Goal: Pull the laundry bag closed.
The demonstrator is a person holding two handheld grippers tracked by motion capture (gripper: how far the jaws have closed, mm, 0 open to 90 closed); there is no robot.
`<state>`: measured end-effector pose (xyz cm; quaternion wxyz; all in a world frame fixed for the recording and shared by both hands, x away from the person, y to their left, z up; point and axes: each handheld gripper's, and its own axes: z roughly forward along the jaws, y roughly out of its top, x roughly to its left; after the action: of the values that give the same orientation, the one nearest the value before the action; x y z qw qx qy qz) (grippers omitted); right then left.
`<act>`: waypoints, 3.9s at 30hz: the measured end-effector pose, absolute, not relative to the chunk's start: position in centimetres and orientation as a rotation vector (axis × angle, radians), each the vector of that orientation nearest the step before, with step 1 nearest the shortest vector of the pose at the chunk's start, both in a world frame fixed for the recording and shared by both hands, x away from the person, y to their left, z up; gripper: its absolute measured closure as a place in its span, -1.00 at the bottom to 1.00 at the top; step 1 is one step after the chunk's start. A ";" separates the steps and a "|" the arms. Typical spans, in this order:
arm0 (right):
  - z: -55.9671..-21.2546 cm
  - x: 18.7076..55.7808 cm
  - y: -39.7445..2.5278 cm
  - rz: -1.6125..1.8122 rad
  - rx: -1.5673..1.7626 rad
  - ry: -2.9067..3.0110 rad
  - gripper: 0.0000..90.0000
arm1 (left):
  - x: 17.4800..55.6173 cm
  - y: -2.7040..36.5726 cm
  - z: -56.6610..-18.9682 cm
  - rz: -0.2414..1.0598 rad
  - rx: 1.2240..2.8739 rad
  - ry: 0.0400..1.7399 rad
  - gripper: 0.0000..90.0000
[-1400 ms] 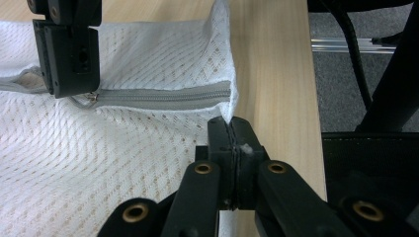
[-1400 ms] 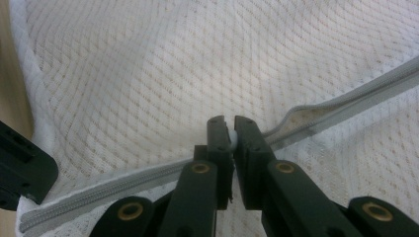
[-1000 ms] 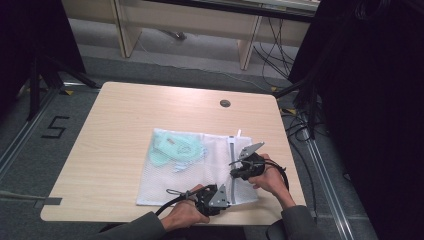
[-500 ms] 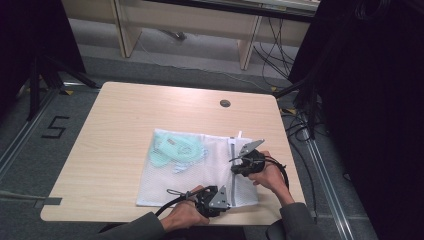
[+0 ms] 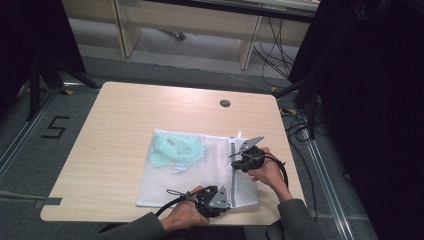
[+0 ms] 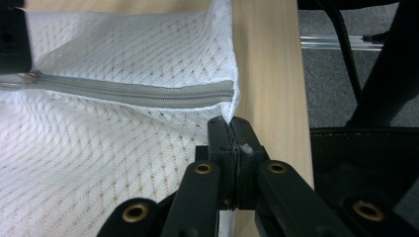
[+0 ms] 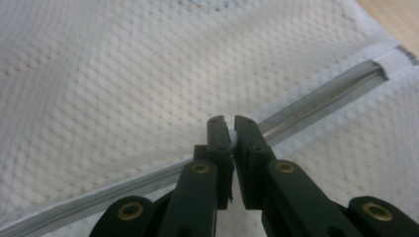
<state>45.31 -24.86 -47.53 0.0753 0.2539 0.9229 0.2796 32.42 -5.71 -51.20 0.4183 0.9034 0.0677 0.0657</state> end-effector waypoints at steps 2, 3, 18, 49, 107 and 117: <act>-47.5 45.6 -25.0 0.825 0.764 2.762 0.92 | 32.3 -5.8 -51.2 0.167 2.268 0.169 0.98; -47.6 45.6 -24.9 0.821 0.769 2.763 0.92 | 32.4 -5.8 -51.2 0.159 2.270 0.170 0.98; -47.7 46.5 -24.8 0.782 0.757 2.775 0.92 | 32.1 -5.9 -51.3 0.149 2.264 0.175 0.97; -47.9 48.5 -25.4 0.840 0.791 2.729 0.92 | 32.0 -5.9 -51.3 0.126 2.252 0.191 0.97; -48.0 51.7 -25.7 0.842 0.883 2.638 0.93 | 31.5 -6.1 -51.4 0.100 2.256 0.186 0.97; -48.1 52.2 -25.7 0.840 0.905 2.625 0.93 | 31.4 -6.1 -51.4 0.099 2.264 0.179 0.97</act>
<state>52.21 -25.74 -48.05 0.1202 0.3096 0.8983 0.2876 31.42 -6.13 -51.45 0.4209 0.9035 0.0713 0.0393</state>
